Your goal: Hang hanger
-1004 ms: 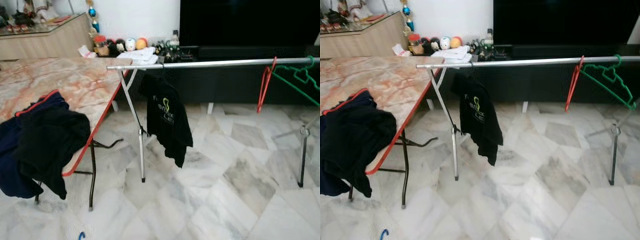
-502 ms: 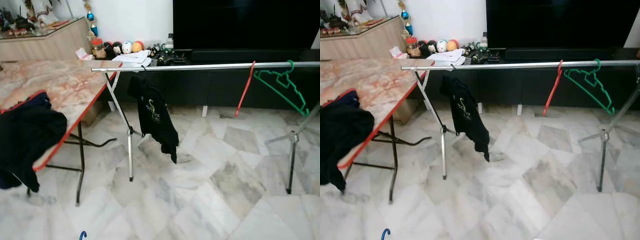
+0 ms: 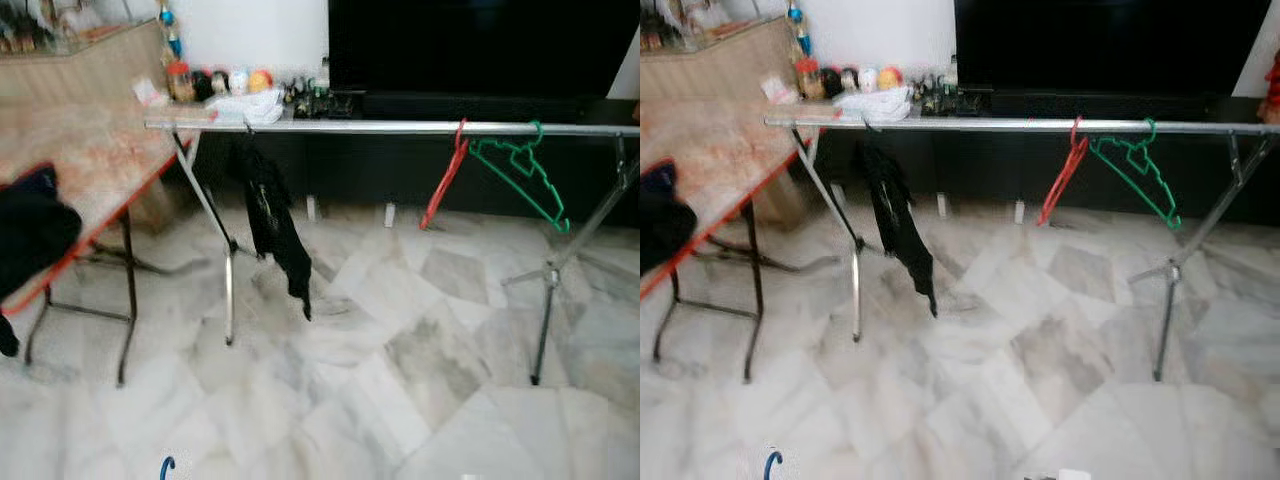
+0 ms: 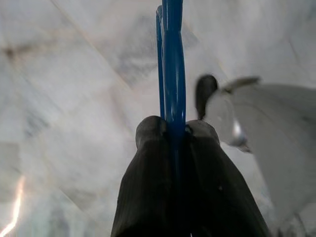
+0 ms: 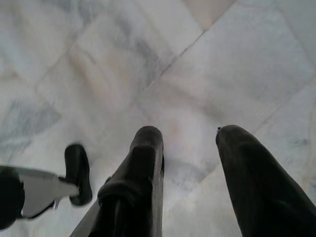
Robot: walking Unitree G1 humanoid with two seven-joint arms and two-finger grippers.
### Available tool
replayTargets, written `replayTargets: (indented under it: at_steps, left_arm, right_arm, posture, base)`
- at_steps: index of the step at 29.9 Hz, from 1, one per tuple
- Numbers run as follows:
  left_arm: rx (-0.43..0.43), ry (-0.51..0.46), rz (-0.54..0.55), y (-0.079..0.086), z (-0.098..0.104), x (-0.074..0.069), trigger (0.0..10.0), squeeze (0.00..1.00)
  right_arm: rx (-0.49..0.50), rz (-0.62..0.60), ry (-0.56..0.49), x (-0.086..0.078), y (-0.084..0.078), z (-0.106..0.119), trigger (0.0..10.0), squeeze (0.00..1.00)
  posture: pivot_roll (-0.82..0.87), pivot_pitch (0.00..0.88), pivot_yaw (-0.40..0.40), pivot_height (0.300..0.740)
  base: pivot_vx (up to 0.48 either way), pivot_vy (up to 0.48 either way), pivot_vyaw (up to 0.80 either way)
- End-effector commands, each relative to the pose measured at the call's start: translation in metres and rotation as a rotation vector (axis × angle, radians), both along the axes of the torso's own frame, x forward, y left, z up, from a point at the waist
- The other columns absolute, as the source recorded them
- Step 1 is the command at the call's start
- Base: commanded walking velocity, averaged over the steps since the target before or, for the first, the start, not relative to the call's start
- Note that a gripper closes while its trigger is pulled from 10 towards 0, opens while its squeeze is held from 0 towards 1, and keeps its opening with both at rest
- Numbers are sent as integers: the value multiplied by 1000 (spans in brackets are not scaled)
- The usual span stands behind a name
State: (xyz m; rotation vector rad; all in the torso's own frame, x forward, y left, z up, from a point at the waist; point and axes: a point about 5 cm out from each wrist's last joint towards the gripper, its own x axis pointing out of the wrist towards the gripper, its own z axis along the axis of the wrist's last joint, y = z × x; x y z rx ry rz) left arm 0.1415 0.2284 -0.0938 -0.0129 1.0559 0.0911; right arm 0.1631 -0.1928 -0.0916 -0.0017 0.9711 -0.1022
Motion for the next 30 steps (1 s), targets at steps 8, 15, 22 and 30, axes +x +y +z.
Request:
replayTargets:
  at_steps: [8, 15, 22, 30]
  left_arm:
    - [7, 19, -2, 8, 0, -6, 10000, 0]
    - [8, 21, -8, 8, 0, -6, 10000, 0]
    - [7, 20, -10, 8, 0, -5, 10000, 0]
    - [8, 19, -18, 8, 0, -5, 10000, 0]
  right_arm:
    - [4, 4, 15, -4, 4, -2, 10000, 0]
    - [0, 14, 22, -5, 4, -3, 10000, 0]
    - [-8, 22, 24, -4, 4, -3, 10000, 0]
    - [-12, -21, 2, -4, 4, -2, 10000, 0]
  posture:
    - [-11, 91, 85, 740]
    - [-10, 91, 86, 740]
    - [-10, 91, 87, 740]
    - [-12, 88, 92, 740]
  base:
    - [30, 0, 0]
    - [290, 0, 0]
    - [320, 0, 0]
    - [325, 0, 0]
